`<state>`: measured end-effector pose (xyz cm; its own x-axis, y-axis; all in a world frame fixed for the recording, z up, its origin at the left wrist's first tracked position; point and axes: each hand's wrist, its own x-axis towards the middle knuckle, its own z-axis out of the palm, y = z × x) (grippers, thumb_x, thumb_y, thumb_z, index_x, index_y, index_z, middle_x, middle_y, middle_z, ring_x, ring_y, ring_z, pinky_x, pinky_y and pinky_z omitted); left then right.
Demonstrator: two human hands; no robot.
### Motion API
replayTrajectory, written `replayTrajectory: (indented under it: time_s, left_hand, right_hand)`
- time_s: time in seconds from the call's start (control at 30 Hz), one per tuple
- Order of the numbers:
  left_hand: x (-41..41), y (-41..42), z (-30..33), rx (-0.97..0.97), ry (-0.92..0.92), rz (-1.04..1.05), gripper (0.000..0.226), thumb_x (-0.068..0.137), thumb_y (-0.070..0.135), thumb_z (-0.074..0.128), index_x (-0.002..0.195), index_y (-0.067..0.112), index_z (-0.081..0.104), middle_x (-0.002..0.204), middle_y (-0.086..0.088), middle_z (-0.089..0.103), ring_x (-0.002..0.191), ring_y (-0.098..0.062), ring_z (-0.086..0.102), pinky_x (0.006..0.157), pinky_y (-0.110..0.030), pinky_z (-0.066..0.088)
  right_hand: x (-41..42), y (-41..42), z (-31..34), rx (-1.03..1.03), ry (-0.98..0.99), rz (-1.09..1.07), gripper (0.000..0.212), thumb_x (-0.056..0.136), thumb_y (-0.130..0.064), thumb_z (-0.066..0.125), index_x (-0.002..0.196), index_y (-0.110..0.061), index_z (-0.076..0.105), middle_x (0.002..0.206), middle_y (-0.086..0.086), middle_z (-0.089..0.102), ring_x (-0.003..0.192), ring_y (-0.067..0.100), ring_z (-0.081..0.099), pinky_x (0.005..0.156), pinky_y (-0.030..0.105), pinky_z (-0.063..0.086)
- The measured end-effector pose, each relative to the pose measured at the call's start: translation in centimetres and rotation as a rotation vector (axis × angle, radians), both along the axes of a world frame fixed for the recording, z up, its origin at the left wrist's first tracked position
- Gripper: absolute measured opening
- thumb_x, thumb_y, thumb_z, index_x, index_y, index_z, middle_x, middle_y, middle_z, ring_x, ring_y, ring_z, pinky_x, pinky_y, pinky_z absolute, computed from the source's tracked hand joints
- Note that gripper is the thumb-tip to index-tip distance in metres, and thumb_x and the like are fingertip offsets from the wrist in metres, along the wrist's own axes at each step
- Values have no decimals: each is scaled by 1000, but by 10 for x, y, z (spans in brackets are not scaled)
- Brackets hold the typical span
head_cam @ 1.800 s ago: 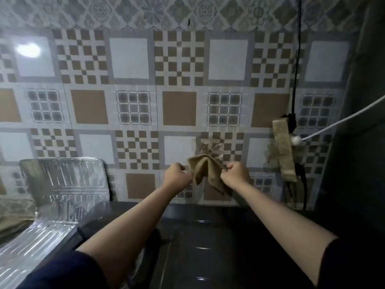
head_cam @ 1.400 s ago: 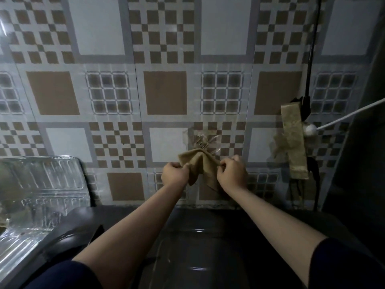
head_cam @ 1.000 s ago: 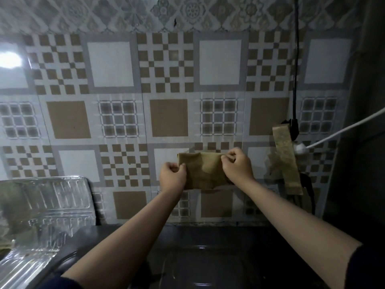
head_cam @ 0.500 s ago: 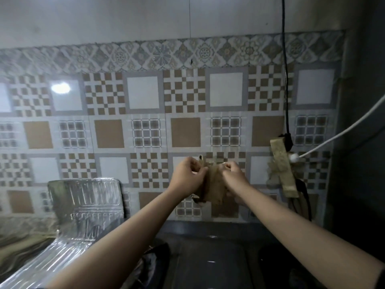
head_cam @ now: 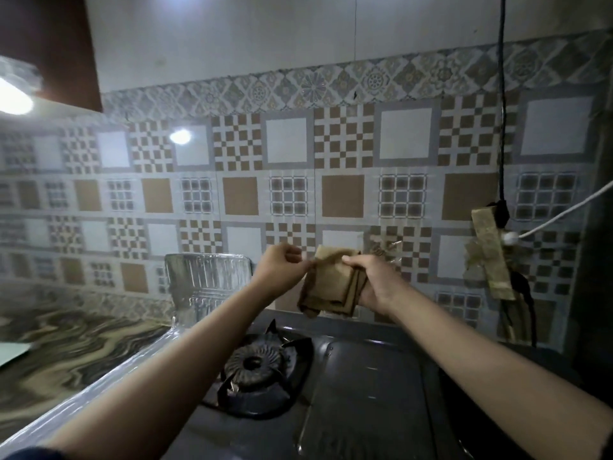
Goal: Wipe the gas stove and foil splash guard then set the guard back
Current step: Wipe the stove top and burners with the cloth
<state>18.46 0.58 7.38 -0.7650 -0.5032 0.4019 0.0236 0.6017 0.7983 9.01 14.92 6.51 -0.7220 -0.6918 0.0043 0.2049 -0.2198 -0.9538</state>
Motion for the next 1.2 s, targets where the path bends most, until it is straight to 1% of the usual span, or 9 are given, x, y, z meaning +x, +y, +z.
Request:
replayTrajectory:
  time_s: [0.2, 0.27, 0.33, 0.47, 0.63, 0.77, 0.9, 1.07, 1.2]
  left_hand:
    - [48, -20, -6, 283, -100, -88, 19, 89, 19, 63, 95, 1, 63, 93, -12, 67, 88, -23, 65, 85, -44, 56]
    - [58, -23, -6, 327, -96, -75, 13, 91, 16, 60, 88, 3, 58, 87, -10, 65, 77, -19, 66, 68, -35, 60]
    - [68, -25, -7, 360, -64, -16, 16, 92, 13, 59, 79, 6, 54, 78, -8, 61, 64, -14, 63, 52, -23, 54]
    - [86, -40, -17, 429, -19, 84, 21, 90, 7, 60, 71, 3, 55, 70, -9, 60, 57, -14, 63, 52, -23, 56]
    - [116, -64, -38, 356, -43, 178, 22, 88, 10, 64, 68, 7, 55, 71, -12, 56, 62, -20, 59, 58, -32, 59]
    - [149, -91, -63, 197, -107, 283, 23, 85, 28, 68, 71, 11, 63, 74, -9, 66, 72, -22, 61, 75, -38, 55]
    - [193, -109, -92, -130, -378, 294, 49, 84, 43, 67, 116, 6, 60, 113, -11, 65, 106, -23, 60, 89, -32, 47]
    - [224, -121, -137, -527, -805, 196, 89, 83, 65, 51, 144, 4, 26, 152, -11, 29, 141, -27, 27, 113, -50, 24]
    - [224, -119, -170, -512, -937, 113, 105, 85, 72, 37, 150, 5, -12, 159, -10, -16, 148, -20, -12, 115, -57, -5]
  right_hand:
    - [25, -22, -11, 19, -2, 115, 20, 91, -17, 53, 105, -6, 64, 84, 13, 72, 78, 26, 69, 73, 36, 55]
    - [39, -31, -19, 8, -30, 146, 18, 91, -21, 55, 96, -8, 65, 77, 10, 73, 71, 24, 70, 70, 37, 54]
    - [54, -40, -29, -11, -61, 179, 25, 88, -30, 59, 95, -7, 68, 84, 13, 74, 78, 28, 69, 77, 41, 54]
    - [81, -63, -49, -42, -173, 247, 29, 89, -24, 58, 106, -2, 63, 101, 21, 67, 91, 32, 63, 87, 45, 50]
    - [104, -99, -57, 59, -104, 239, 20, 92, -8, 50, 107, -4, 61, 94, 19, 66, 77, 28, 66, 71, 39, 57]
    - [119, -119, -56, 212, 108, 175, 9, 87, -2, 59, 96, -4, 62, 93, 17, 66, 78, 26, 64, 73, 38, 54]
    - [129, -142, -61, 441, 455, 47, 24, 81, -8, 64, 105, -5, 60, 99, 14, 65, 88, 26, 64, 75, 36, 54]
    - [153, -174, -70, 503, 932, 29, 17, 75, 1, 54, 79, -15, 59, 80, 6, 63, 86, 25, 61, 70, 29, 52]
    - [167, -203, -87, 606, 1421, 118, 39, 79, -4, 52, 114, -17, 63, 110, 7, 69, 101, 27, 63, 82, 38, 54]
